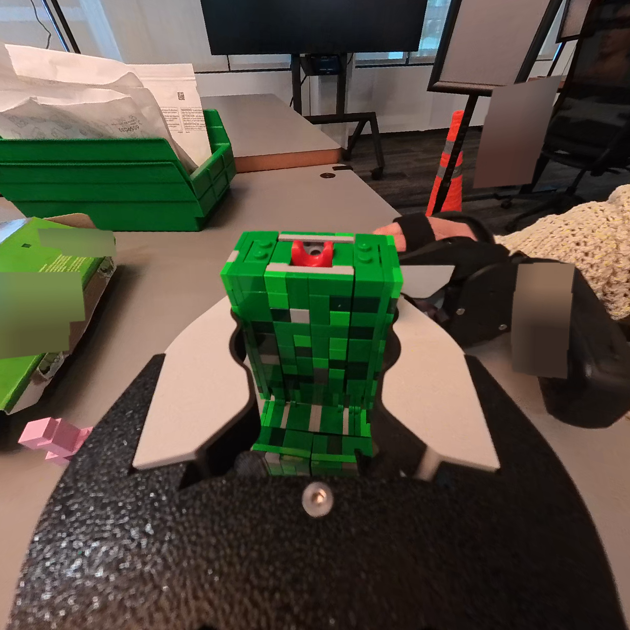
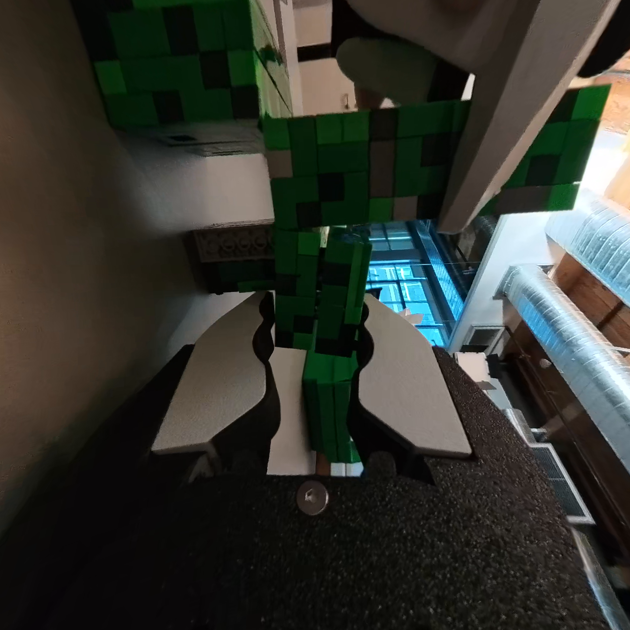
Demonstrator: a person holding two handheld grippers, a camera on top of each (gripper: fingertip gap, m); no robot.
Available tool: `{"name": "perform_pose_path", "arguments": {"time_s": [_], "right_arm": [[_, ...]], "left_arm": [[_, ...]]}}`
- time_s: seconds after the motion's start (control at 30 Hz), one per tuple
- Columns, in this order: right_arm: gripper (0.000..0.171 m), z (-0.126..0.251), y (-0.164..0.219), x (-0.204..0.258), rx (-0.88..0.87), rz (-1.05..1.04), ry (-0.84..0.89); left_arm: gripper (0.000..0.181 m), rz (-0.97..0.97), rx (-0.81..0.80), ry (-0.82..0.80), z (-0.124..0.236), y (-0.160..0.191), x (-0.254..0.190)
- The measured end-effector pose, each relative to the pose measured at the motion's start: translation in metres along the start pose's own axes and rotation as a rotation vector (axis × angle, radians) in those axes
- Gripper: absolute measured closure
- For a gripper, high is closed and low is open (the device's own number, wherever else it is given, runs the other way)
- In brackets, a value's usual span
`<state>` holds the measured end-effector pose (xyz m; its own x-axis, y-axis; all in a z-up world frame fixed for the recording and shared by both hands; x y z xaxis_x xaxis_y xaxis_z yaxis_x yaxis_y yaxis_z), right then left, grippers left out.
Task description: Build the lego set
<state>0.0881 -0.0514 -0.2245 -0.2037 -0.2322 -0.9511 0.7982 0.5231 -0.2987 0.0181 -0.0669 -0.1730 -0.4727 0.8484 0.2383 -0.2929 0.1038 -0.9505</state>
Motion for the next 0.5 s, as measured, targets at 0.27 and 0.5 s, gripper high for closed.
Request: {"name": "perform_pose_path", "arguments": {"time_s": [0.27, 0.5], "right_arm": [[0.126, -0.0015, -0.0001, -0.0004, 0.044, -0.028, -0.009], [0.128, -0.0011, -0.0027, -0.0060, 0.053, 0.039, -0.001]], "left_arm": [[0.102, 0.002, -0.004, -0.005, 0.0000, -0.0003, 0.0002], [0.102, 0.004, -0.003, -0.008, -0.0001, -0.0006, 0.0000]]}}
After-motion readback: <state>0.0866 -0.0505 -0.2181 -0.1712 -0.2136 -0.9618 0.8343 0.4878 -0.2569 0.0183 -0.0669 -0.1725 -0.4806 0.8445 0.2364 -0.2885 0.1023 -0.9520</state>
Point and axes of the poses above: each gripper's, where its closed fingertips meet, z back along the fingers, y out of its underside, x = y × z across the jaws, the point moved 3 cm from there along z, back along the fingers, and after that the axes turned 13 degrees about -z, right-handed, at the moved point
